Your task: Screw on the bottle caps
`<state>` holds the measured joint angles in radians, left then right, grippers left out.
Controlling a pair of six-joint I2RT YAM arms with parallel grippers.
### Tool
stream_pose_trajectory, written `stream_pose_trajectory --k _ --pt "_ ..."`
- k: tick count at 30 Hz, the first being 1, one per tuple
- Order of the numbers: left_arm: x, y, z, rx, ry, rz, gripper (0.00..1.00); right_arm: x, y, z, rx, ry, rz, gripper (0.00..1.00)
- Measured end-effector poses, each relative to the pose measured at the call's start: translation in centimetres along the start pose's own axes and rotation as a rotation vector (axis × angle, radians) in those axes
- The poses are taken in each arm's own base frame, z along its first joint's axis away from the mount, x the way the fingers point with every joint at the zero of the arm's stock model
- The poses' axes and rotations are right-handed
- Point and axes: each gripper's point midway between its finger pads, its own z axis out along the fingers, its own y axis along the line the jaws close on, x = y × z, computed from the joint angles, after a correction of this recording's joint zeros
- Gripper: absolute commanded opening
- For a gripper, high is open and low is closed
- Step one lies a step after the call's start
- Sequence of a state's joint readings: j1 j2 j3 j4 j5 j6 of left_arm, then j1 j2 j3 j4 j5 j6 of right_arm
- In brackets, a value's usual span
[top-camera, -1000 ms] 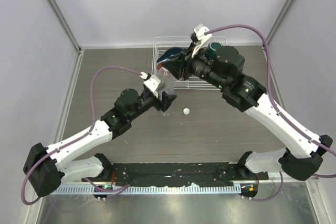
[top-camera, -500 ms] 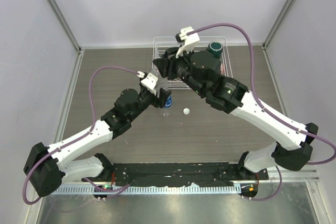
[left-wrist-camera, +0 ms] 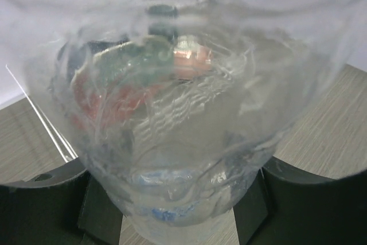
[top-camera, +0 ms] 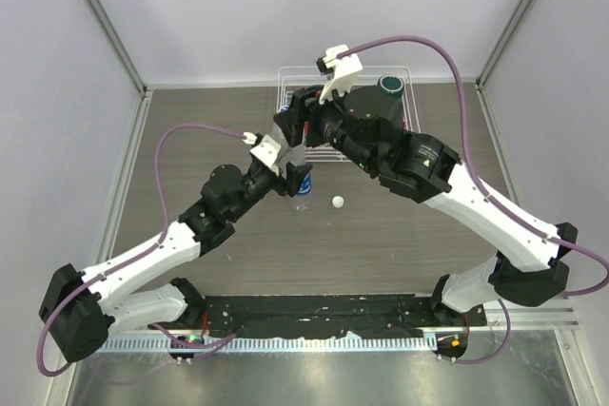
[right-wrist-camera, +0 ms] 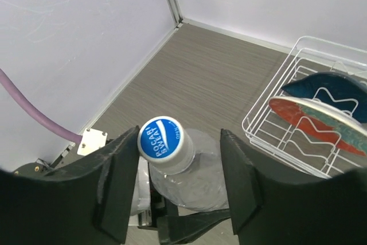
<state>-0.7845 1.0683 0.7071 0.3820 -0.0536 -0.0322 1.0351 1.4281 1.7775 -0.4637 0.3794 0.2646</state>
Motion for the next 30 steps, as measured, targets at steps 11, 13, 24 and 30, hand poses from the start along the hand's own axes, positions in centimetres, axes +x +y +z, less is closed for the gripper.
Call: stream_pose_trajectory --k 11,13,24,30 --pt "0.1 -2.3 -1.9 0.206 -0.020 -0.018 0.00 -3.6 0.6 -5.0 -0.148 -0.026 -0.047 0.85" --pt "0.2 -3.5 -2.4 0.284 -0.012 -0.035 0.00 -4.9 0.6 -6.6 -0.235 -0.047 -0.066 0.85" --pt "0.1 -10.3 -6.6 0.728 0.044 -0.129 0.00 -3.8 3.0 -11.7 -0.812 0.011 -0.227 0.82" --pt "-1.7 -12.5 -8.8 0.910 0.040 -0.160 0.00 -2.6 4.5 -12.5 -1.016 0.036 -0.238 0.78"
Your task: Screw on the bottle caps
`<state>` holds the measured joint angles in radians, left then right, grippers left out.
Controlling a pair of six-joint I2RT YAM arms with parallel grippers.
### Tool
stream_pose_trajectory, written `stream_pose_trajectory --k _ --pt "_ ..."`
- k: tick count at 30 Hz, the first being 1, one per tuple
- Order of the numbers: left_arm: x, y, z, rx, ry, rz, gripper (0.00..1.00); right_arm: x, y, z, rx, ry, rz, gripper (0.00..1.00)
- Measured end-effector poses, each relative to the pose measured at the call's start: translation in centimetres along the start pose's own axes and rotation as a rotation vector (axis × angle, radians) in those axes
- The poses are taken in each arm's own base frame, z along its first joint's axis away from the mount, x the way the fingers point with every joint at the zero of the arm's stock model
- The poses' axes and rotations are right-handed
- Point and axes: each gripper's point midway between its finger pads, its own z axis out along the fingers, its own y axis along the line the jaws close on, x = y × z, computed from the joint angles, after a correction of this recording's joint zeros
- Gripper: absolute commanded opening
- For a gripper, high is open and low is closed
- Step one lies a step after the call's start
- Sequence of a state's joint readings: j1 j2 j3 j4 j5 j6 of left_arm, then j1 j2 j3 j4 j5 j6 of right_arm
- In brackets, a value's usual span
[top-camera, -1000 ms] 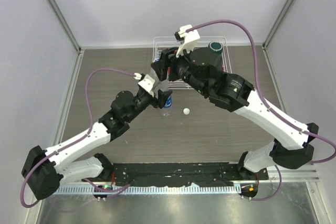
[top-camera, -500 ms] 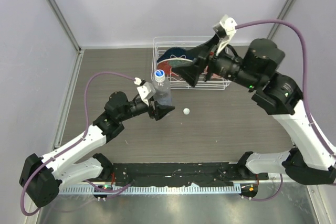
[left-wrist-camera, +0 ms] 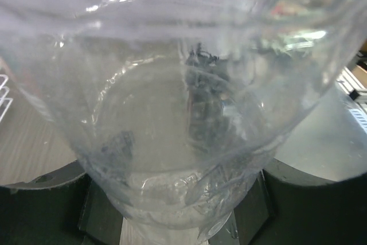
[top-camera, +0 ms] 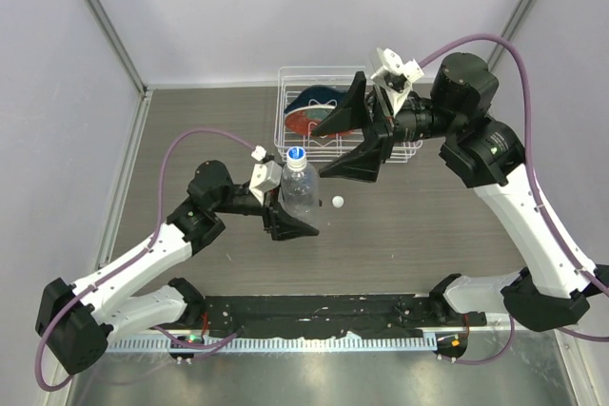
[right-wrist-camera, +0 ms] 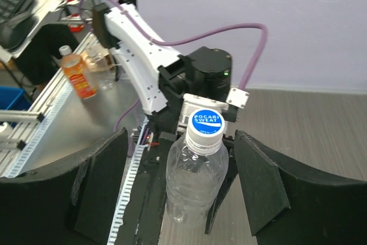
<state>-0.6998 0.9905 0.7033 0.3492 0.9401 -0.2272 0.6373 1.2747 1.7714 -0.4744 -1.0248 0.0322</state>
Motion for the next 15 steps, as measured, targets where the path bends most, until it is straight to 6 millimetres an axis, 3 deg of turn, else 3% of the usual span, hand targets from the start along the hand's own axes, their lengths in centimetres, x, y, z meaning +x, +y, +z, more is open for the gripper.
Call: stream_pose_trajectory --k 7,15 --pt "-0.3 -1.8 0.1 0.122 0.018 -0.015 0.00 -0.2 1.4 0.7 -0.152 -0.041 -0.018 0.77" --pt "-0.6 -2.0 0.3 0.152 0.030 -0.011 0.00 0.0 0.1 2.2 -0.226 -0.069 0.024 0.75"
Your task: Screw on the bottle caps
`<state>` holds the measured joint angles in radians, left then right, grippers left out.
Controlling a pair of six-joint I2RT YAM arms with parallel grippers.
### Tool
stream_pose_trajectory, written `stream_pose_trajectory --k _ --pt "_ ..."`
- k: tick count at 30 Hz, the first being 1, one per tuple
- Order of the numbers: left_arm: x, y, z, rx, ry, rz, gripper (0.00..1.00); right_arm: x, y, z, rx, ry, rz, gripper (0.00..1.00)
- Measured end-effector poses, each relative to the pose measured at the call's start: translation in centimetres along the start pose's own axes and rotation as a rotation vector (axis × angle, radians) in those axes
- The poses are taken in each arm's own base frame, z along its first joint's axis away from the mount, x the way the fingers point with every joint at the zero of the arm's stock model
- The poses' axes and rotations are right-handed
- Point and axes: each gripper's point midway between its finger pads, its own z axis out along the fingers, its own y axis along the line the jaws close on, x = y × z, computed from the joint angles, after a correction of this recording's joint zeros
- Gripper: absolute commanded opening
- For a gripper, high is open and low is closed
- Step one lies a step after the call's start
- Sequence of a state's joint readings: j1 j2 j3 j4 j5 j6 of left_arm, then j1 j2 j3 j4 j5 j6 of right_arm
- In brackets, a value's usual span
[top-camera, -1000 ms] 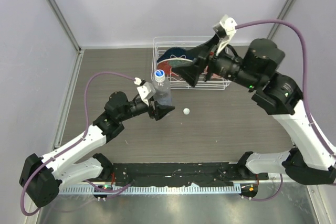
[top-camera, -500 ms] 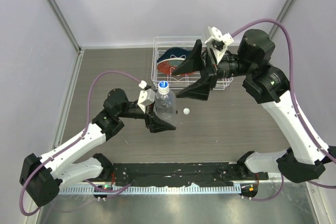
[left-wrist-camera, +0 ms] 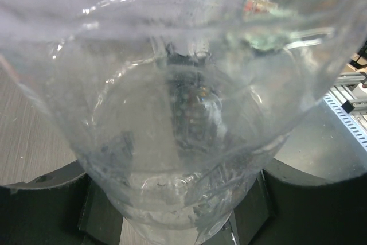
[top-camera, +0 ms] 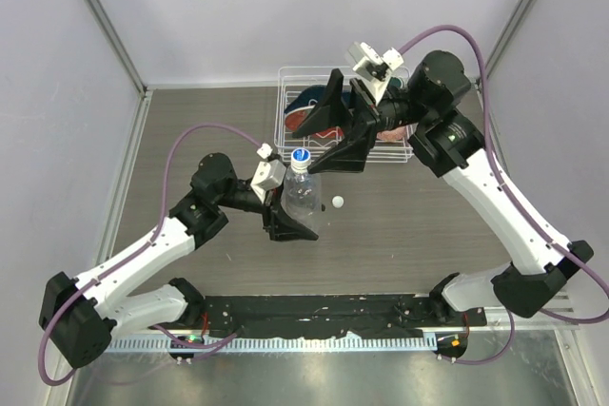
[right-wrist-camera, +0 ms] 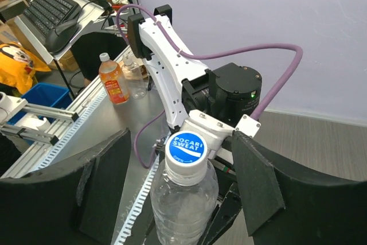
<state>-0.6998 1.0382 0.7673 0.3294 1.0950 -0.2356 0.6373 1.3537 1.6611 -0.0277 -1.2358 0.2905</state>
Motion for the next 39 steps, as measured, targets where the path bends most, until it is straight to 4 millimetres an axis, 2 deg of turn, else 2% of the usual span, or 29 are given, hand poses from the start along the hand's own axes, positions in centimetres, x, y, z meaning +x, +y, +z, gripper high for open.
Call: stream_pose_trajectory --k 6,25,30,34,39 --pt "-0.4 0.0 0.0 0.006 0.003 0.021 0.00 0.5 -0.7 0.4 -0.028 -0.011 0.040 0.73" --pt "-0.1 0.3 0.1 -0.007 0.010 0.014 0.00 0.9 -0.4 0.5 -0.064 -0.030 0.071 0.65" --pt "-0.1 0.5 0.1 -0.017 0.008 0.013 0.00 1.1 -0.4 0.5 -0.067 -0.030 0.070 0.58" --pt "-0.1 0.8 0.1 -0.028 0.007 0.007 0.00 1.4 -0.4 0.5 -0.068 -0.027 0.076 0.44" --pt "-0.1 0.9 0.1 -0.032 0.006 0.008 0.00 1.6 -0.6 0.4 -0.063 -0.027 0.082 0.36"
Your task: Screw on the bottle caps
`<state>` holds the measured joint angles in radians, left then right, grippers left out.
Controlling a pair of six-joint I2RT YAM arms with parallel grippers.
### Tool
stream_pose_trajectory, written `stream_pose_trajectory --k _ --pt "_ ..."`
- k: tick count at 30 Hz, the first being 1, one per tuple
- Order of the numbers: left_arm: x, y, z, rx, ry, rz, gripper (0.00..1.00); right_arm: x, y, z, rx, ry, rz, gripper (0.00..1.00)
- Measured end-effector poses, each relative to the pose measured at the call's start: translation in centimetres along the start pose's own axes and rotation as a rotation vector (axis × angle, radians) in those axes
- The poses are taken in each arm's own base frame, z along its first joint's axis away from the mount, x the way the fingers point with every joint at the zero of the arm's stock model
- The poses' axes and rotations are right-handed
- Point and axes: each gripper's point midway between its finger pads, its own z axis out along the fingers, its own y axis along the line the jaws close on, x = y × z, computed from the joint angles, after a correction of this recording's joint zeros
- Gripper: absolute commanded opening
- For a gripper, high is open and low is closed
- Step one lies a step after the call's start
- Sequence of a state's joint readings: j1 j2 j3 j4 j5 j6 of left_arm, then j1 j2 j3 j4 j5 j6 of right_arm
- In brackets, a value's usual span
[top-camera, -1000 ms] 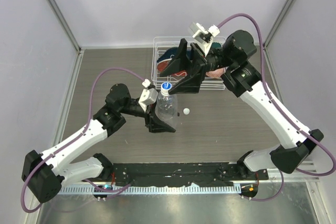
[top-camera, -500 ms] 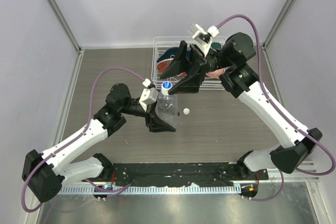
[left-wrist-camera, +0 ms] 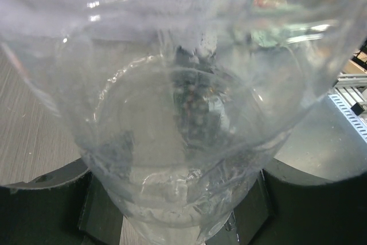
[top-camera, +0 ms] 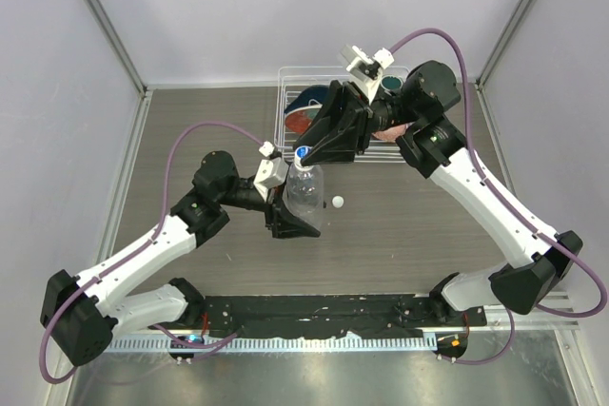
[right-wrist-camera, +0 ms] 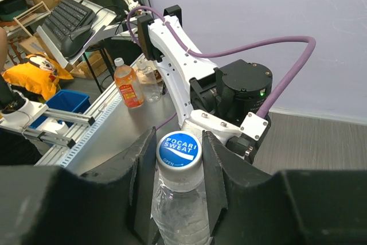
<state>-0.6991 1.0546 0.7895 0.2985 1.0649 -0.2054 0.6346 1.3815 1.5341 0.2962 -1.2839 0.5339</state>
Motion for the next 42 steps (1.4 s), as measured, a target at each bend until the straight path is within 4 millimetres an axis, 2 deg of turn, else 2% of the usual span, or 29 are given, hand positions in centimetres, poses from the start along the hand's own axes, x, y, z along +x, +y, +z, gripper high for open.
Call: stream_pose_trajectory --k 8,12,21,31,42 --pt "-0.1 0.2 0.0 -0.011 -0.003 0.000 0.00 0.1 -0.3 0.0 0.011 -0.001 -0.006 0.24" --pt "0.0 0.8 -0.2 -0.034 -0.003 -0.010 0.00 0.3 -1.0 -0.1 0.046 0.003 -0.014 0.11" --pt "0.2 3.7 -0.8 -0.178 -0.011 -0.051 0.00 0.7 -4.5 -1.3 0.263 0.033 -0.038 0.01" --pt "1.1 7.4 -1.8 -0.391 -0.019 -0.078 0.00 1.5 -8.4 -2.8 0.571 0.046 -0.035 0.01" --pt "2.0 11.2 -3.9 -0.617 -0.018 -0.021 0.00 2.4 -11.1 -2.6 0.893 0.023 -0.015 0.01"
